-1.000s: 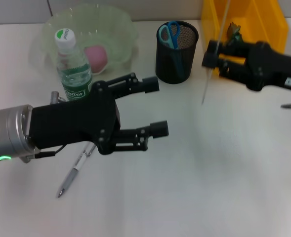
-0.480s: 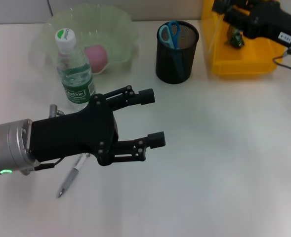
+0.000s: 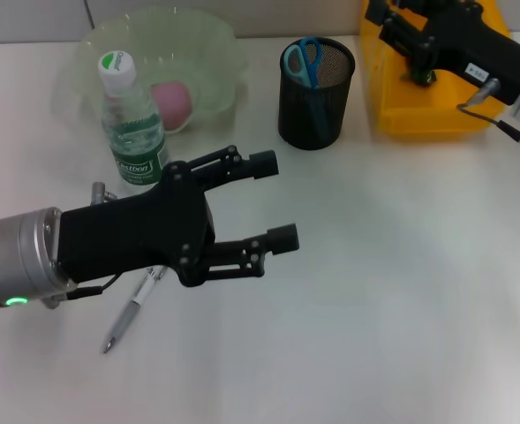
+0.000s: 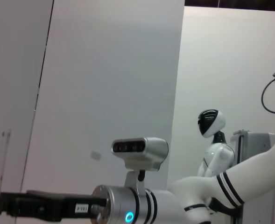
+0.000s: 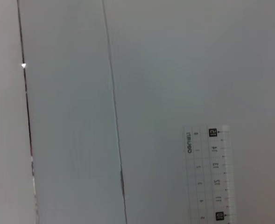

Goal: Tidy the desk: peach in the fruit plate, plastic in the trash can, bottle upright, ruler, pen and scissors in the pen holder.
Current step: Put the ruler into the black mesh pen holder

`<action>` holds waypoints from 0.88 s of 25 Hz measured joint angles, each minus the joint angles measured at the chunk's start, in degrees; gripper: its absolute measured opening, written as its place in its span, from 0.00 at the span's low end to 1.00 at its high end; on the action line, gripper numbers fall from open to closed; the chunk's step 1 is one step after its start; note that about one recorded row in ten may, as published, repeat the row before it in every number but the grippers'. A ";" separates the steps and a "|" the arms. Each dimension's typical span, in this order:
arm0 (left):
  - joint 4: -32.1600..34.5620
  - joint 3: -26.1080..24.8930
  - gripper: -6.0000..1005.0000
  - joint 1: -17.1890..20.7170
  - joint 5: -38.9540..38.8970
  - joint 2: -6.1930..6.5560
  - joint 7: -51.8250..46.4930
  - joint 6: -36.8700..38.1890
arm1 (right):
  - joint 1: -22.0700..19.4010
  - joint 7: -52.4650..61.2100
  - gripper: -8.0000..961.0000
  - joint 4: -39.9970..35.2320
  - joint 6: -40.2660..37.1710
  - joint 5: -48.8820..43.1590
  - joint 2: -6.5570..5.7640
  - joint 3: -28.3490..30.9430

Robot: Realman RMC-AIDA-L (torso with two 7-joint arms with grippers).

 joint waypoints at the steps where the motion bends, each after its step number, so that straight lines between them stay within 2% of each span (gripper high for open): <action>1: 0.00 0.00 0.83 0.00 0.00 0.00 0.00 0.00 | 0.61 -1.26 0.42 0.79 0.56 0.10 0.08 0.00; 7: -0.60 -0.01 0.83 -1.07 -0.30 0.01 0.01 -0.54 | 3.76 -6.62 0.42 4.28 4.07 0.75 0.16 0.00; 10: -0.67 0.36 0.83 -1.54 -3.06 0.02 -0.01 -2.33 | 5.31 -9.86 0.42 5.65 5.55 1.30 0.27 0.00; 18: -0.76 0.00 0.83 -3.24 -7.33 -0.06 -0.62 -3.48 | 7.83 -11.24 0.45 7.56 11.10 1.57 0.28 -0.01; 22: -1.11 0.02 0.83 -4.14 -7.64 -0.01 -0.72 -4.15 | 8.30 -11.87 0.46 8.35 11.37 1.56 0.28 -0.01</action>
